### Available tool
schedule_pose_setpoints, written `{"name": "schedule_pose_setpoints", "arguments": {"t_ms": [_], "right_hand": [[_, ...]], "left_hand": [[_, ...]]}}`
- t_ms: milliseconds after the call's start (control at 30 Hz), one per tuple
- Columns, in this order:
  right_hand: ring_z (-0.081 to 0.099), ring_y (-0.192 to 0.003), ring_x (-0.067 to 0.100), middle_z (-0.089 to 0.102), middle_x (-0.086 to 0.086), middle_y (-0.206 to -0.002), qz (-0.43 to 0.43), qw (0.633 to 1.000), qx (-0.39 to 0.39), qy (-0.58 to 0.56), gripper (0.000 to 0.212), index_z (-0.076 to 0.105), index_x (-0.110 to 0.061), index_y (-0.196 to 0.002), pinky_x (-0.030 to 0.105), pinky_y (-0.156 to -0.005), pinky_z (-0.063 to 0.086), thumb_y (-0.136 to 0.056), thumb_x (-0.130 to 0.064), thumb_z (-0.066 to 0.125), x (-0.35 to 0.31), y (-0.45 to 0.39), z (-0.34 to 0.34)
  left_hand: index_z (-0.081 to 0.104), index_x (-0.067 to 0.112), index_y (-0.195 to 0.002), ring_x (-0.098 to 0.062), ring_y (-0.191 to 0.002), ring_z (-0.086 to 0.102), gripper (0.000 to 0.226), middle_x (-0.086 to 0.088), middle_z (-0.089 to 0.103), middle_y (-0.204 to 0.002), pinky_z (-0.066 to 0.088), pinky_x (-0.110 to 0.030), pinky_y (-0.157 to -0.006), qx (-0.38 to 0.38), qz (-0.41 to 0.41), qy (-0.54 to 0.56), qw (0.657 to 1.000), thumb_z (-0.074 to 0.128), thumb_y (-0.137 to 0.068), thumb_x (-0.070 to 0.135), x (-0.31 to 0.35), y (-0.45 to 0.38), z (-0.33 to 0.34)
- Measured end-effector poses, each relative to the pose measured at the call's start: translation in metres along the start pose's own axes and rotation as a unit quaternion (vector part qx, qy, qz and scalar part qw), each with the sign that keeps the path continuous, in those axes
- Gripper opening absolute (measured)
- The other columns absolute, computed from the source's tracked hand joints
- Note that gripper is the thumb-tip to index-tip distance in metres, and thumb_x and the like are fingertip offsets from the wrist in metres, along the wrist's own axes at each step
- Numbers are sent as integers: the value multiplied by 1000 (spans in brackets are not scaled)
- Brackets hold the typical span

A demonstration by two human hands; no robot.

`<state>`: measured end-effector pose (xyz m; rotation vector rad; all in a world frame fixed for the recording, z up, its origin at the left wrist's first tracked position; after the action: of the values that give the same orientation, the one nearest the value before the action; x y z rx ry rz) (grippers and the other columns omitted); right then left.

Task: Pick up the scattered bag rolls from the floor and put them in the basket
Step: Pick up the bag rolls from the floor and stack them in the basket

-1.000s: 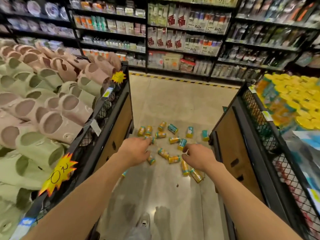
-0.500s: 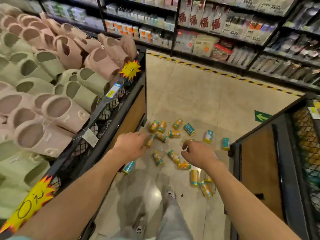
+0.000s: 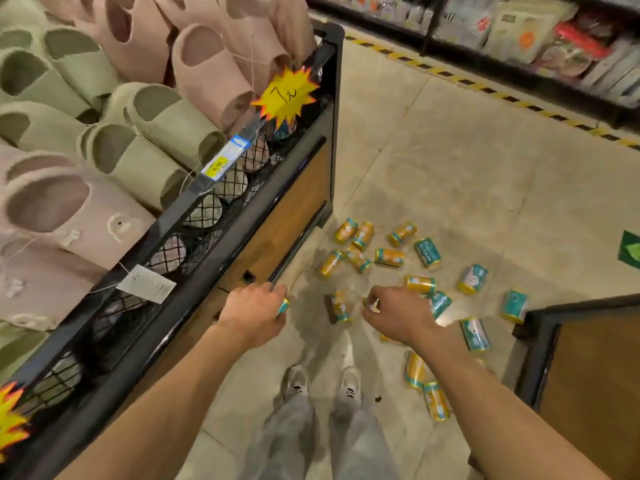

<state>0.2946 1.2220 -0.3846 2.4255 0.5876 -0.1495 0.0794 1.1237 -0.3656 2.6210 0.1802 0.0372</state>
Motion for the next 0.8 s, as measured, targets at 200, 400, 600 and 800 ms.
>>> {"name": "schedule_pose_setpoints", "arguments": {"t_ms": [200,400,600,800], "right_hand": [[62,-105,27,66,2,-111,11,999,-31,-3,28,57,-29,-104,34,-72,44,-93,-53,48,25,-92,80],[62,-110,25,66,-3,-116,35,999,-37,5,35,60,-31,-113,35,-82,50,-91,-57,51,57,-203,209],[57,-119,27,60,2,-122,38,999,-22,28,47,57,-28,-123,39,-88,49,-91,-62,51,93,-314,356],[60,-115,33,60,9,-122,61,997,5,44,57,55,-20,-128,42,-87,52,-88,-62,52,121,-397,450]], "left_hand": [[47,24,-123,-26,-109,62,37,-1,61,-120,50,-38,-82,-21,-22,26,999,51,-94,45,-29,-83,90],[41,29,-134,-25,-120,55,43,3,51,-136,42,-37,-90,-62,-77,85,991,50,-95,44,-61,-179,249],[48,27,-127,-31,-117,58,50,-3,56,-130,48,-45,-97,-49,-103,116,987,58,-85,51,-85,-277,423],[46,22,-139,-31,-129,47,69,-9,49,-140,41,-41,-106,-56,-171,104,978,66,-83,55,-112,-341,543]]}}
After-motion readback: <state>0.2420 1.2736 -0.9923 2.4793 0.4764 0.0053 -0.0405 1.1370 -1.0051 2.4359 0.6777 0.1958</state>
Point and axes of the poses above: each hand's wrist, its own y-axis away from the middle knuckle, its own z-axis out of the palm, x = y × z, the point moved 8 cm from there along -y, towards the middle knuckle
